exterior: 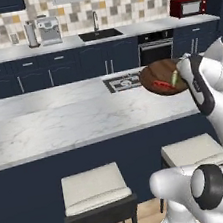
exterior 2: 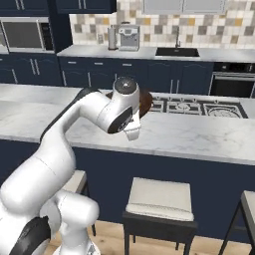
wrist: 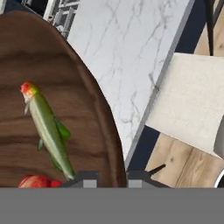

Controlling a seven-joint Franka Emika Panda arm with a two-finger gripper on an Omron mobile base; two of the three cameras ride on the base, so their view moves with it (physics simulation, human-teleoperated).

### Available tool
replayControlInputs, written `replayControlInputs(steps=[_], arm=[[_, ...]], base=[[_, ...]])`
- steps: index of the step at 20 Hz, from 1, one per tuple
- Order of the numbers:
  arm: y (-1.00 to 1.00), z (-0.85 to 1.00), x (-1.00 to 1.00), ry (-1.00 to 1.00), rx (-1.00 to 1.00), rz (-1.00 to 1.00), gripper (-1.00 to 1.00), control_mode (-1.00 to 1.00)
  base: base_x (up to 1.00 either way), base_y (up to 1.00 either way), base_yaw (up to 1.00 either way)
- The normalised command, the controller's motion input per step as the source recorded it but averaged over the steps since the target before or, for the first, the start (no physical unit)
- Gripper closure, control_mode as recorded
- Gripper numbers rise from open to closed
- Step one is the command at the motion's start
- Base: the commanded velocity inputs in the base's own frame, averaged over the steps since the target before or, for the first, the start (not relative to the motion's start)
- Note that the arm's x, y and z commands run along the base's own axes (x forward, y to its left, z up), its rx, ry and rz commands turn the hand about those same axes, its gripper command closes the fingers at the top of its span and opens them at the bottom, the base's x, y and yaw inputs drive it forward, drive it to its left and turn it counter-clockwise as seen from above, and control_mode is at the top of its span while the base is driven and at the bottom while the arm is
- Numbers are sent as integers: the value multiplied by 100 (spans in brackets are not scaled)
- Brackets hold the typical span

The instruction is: Place the bowl with the onion and bell pepper on the second highest shelf of the fridge. Place the bowl with the fishs on the top shelf of the fridge.

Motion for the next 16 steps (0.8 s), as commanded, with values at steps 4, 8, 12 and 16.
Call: replayControlInputs(steps=[4,8,12,16], arm=[[0,4,-100,0,7,-13,100,-100],[0,0,-25,-2,1,0,100,100],[0,0,0,0,0,0,100,100],[0,0,0,0,0,0,100,100]], base=[[0,0,0],[-75,-1,-21],[-68,0,-77],[-11,-29,-74]])
